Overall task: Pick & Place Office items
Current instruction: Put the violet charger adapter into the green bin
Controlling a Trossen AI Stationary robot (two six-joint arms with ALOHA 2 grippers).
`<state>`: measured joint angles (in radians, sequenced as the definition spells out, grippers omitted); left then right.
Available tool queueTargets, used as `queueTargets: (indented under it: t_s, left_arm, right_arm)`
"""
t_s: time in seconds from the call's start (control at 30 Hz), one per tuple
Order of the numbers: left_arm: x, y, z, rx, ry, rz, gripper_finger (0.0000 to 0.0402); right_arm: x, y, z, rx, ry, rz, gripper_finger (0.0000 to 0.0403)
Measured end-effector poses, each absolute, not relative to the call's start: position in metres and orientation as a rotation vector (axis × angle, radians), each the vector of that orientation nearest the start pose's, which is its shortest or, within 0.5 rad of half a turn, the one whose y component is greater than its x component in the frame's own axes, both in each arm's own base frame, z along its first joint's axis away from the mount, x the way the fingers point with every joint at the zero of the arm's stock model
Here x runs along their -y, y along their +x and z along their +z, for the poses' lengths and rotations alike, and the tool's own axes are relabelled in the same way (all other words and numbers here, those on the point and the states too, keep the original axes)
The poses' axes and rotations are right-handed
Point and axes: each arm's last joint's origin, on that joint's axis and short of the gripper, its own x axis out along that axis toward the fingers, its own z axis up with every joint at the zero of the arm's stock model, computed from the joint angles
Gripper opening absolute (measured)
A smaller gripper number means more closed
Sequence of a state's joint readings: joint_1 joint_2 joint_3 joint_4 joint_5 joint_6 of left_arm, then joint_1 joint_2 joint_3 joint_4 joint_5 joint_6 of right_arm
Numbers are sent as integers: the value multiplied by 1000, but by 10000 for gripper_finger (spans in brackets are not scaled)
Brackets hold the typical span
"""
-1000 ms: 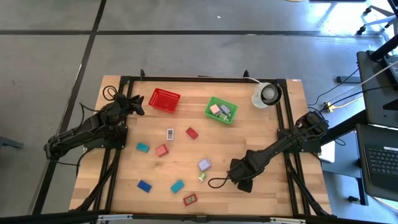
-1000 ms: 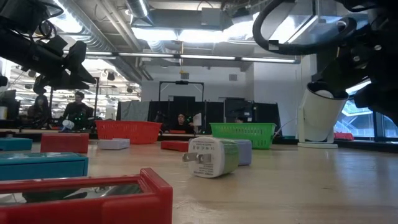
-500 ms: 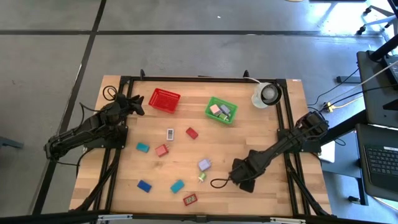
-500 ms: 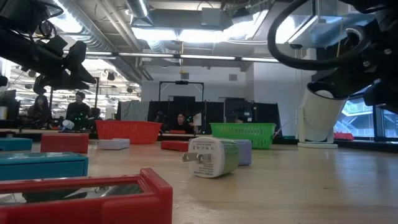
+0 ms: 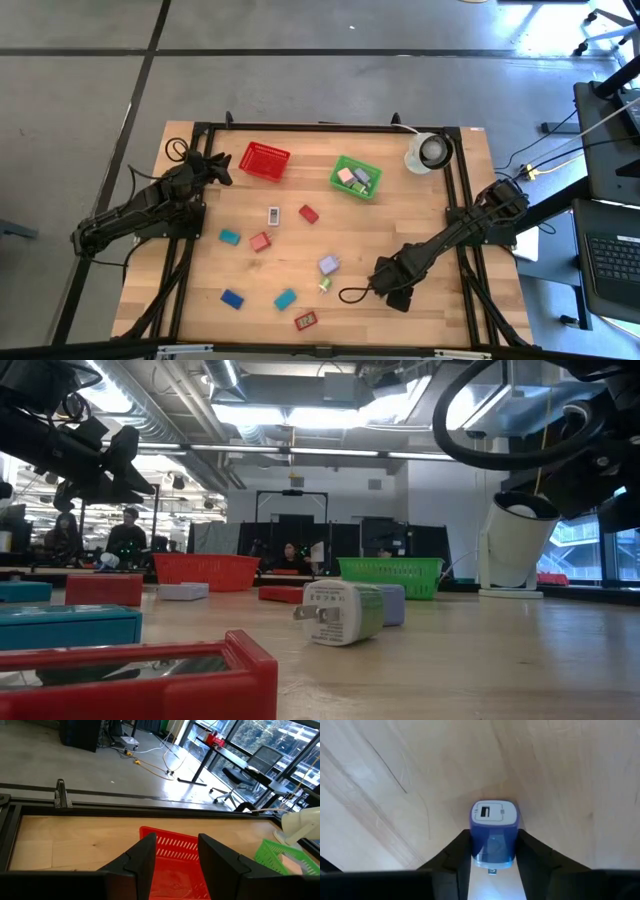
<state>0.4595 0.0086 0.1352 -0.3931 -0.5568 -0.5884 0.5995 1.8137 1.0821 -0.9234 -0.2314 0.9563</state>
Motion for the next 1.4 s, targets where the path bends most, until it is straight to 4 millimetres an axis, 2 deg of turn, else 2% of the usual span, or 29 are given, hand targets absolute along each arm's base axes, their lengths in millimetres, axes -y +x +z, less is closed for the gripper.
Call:
queueTargets:
  t_s: [0.17,0.37,0.53,0.7,0.87,1.0,1.07,1.17,1.27,1.4]
  left_arm:
    - [-49,65,172,27,-520,1061,141]
    - [-49,65,172,27,-520,1061,141]
    - [-49,65,172,27,-520,1061,141]
    - [-49,65,172,27,-520,1060,141]
    - [-49,65,172,27,-520,1060,141]
    - [-49,65,172,27,-520,1061,141]
    - [-49,65,172,27,-520,1061,141]
    - [-49,65,172,27,-520,1061,141]
    - [-49,65,172,27,-520,1061,141]
    - [-49,65,172,27,-520,1061,141]
  right_arm:
    - [-176,248,152,-1718,377,-220,123]
    - [-179,285,194,-1449,287,-178,123]
    - [-165,325,250,-1159,211,-204,123]
    - [-144,353,322,-848,63,-285,123]
    - [-130,359,395,-611,-56,-306,125]
    - [-120,355,435,-495,-154,-348,126]
    - [-112,353,446,-470,-194,-374,126]
    - [-99,356,452,-461,-218,-409,127]
    - [-80,361,451,-471,-196,-452,127]
    - [-49,370,437,-528,-123,-484,127]
